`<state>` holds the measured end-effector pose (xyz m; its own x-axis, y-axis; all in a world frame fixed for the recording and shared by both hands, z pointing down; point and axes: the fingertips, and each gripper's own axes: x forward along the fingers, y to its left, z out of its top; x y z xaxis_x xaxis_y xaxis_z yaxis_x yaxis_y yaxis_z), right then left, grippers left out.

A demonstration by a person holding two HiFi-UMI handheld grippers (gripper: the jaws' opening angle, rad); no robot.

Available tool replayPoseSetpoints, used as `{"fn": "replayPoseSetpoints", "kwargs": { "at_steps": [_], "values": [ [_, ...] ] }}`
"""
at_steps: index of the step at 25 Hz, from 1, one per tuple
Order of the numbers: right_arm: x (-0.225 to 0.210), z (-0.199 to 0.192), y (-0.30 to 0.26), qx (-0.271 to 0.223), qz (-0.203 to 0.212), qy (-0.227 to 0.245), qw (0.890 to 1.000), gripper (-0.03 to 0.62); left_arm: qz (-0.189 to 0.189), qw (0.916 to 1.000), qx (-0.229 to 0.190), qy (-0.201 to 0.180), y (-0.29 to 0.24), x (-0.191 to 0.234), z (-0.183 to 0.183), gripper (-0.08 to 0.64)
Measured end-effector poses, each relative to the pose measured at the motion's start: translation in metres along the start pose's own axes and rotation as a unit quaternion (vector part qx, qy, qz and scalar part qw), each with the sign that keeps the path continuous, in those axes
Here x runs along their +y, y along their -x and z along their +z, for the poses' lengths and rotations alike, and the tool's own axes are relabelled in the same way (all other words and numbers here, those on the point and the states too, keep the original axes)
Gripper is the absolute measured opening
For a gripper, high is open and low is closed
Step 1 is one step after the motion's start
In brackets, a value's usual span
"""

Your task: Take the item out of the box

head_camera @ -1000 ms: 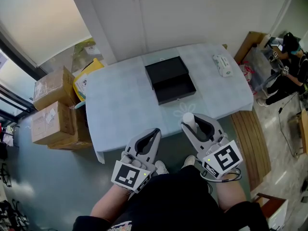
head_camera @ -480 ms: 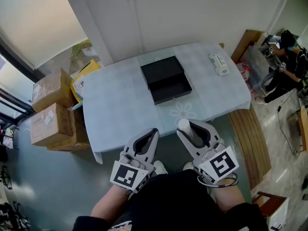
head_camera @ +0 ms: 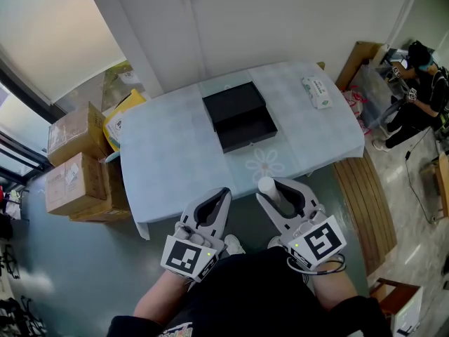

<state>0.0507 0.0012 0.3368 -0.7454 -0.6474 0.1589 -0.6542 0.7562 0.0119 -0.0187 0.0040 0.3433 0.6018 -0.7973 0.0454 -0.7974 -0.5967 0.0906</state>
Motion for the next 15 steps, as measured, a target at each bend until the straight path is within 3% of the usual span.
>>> {"fn": "replayPoseSetpoints", "kwargs": {
  "at_steps": [15],
  "values": [
    [0.0084, -0.0014, 0.0075, -0.004, 0.001, 0.0, 1.0, 0.137, -0.002, 1.0, -0.001, -0.001, 0.0064, -0.0091, 0.0011, 0.002]
  ]
}}
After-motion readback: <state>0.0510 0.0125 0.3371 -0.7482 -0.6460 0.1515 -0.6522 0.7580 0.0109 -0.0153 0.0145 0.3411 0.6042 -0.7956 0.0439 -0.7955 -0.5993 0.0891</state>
